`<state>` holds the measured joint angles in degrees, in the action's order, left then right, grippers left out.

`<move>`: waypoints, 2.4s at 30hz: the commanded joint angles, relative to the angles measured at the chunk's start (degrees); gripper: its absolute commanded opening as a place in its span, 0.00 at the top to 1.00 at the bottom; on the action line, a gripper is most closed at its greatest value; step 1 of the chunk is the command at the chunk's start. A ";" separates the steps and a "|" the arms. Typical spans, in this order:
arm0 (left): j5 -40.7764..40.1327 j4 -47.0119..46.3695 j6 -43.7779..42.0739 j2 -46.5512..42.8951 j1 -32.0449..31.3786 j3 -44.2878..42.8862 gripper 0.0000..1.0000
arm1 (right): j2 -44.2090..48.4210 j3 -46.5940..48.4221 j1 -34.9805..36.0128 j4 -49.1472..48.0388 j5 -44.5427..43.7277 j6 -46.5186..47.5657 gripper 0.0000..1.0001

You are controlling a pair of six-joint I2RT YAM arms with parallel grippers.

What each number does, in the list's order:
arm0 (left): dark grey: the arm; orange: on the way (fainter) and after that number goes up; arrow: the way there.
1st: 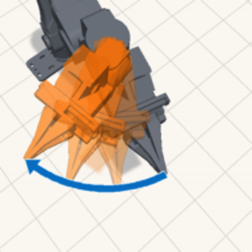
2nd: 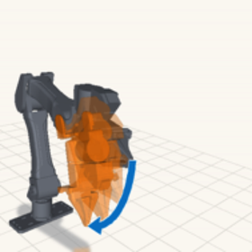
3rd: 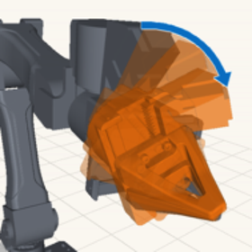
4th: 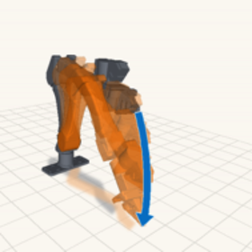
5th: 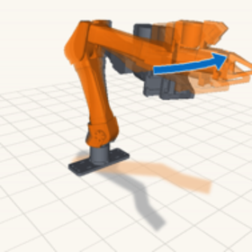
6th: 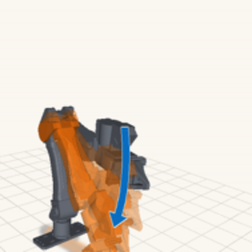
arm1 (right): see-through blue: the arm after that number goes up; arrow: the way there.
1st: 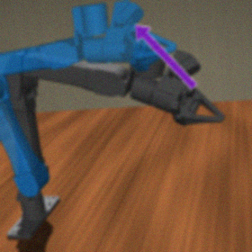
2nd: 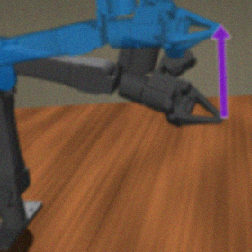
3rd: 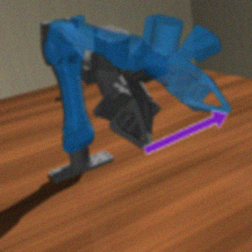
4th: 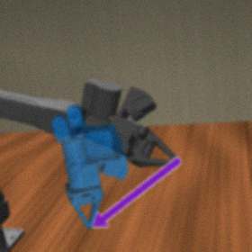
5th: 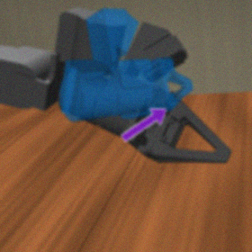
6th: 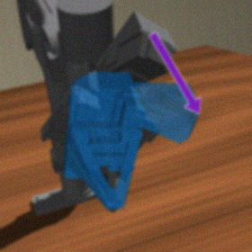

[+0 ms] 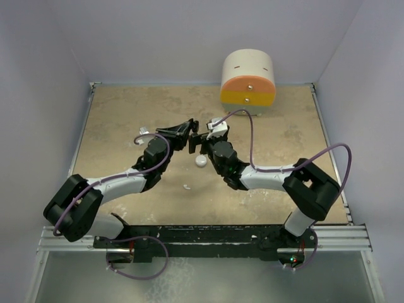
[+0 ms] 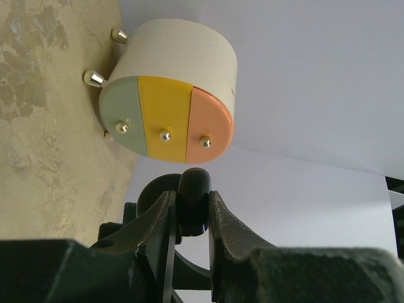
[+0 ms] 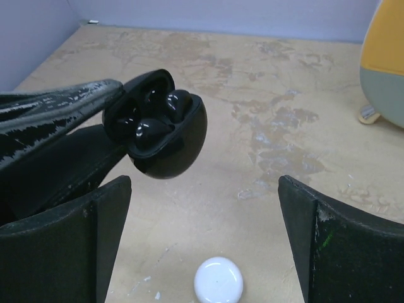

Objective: Insert the wireless bluetooth earbuds into the charging case
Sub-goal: Close the charging case, then place the charging case at the center of the board.

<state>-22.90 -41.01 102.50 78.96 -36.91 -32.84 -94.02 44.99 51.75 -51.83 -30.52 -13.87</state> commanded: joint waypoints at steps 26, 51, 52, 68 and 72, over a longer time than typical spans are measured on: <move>6.32 0.42 -4.06 1.07 3.47 4.93 1.00 | 4.27 -1.12 0.10 7.74 -18.42 -1.15 0.00; 19.85 5.23 -32.77 24.64 17.97 -12.09 1.00 | 6.45 0.66 -1.29 27.71 11.64 -11.86 0.01; 20.32 4.96 -32.81 25.49 18.22 -12.56 1.00 | 5.85 0.76 -1.36 27.59 12.36 -11.76 0.01; 22.90 8.85 -35.17 25.26 23.08 -14.40 0.49 | -5.08 4.54 -1.64 26.76 15.83 -13.73 0.01; 21.61 10.77 -34.88 19.56 24.22 -11.46 0.48 | -6.91 5.37 -1.63 26.36 16.47 -13.73 0.01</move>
<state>-0.40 -30.65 69.14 105.91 -13.98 -45.80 -100.07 47.55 50.39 -23.42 -15.14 -26.87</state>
